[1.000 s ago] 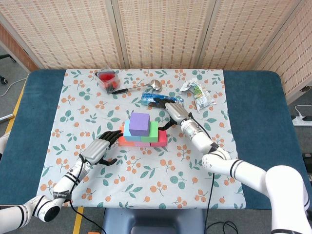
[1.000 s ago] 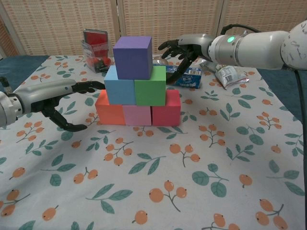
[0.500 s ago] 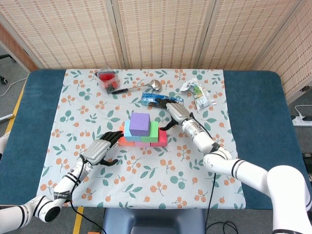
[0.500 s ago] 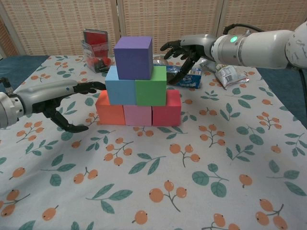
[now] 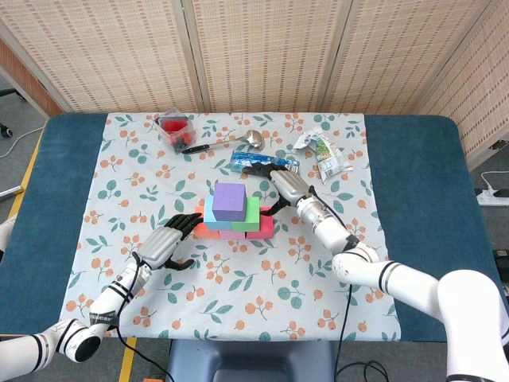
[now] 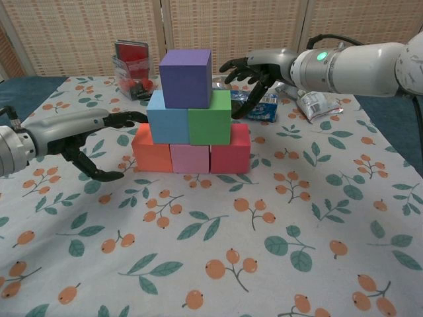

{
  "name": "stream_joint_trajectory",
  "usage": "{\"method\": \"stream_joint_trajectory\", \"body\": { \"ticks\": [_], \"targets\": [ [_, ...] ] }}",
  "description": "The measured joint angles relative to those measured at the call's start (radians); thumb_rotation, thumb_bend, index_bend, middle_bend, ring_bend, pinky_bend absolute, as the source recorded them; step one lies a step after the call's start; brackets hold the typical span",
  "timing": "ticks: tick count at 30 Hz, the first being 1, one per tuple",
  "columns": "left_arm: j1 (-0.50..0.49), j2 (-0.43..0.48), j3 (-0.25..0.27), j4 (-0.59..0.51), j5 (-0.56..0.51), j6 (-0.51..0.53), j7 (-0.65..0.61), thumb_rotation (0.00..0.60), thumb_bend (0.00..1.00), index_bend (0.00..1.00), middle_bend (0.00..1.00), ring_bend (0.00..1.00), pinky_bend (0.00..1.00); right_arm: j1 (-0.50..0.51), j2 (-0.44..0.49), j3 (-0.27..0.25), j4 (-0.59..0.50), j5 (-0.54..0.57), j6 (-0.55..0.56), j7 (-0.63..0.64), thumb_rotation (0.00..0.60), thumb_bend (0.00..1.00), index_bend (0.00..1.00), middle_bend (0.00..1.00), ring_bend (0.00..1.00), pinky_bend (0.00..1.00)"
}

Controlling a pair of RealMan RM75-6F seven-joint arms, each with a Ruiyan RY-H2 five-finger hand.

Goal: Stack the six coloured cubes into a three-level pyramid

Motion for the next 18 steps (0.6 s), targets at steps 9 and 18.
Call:
{"method": "stream_joint_trajectory", "body": {
  "ticks": [9, 18],
  "targets": [
    [0.004, 0.006, 0.005, 0.005, -0.001, -0.001, -0.012, 0.600, 0.31, 0.00, 0.00, 0.00, 0.01, 0.003, -0.010, -0.002, 0.006, -0.001, 0.002, -0.005, 0.600, 0.00, 0.00, 0.08, 0.00, 0.00],
    [0.014, 0.008, 0.012, 0.009, -0.006, 0.004, -0.020, 0.600, 0.31, 0.00, 0.00, 0.00, 0.00, -0.001, 0.009, -0.013, -0.008, 0.000, 0.006, -0.029, 0.600, 0.00, 0.00, 0.08, 0.00, 0.00]
  ]
}}
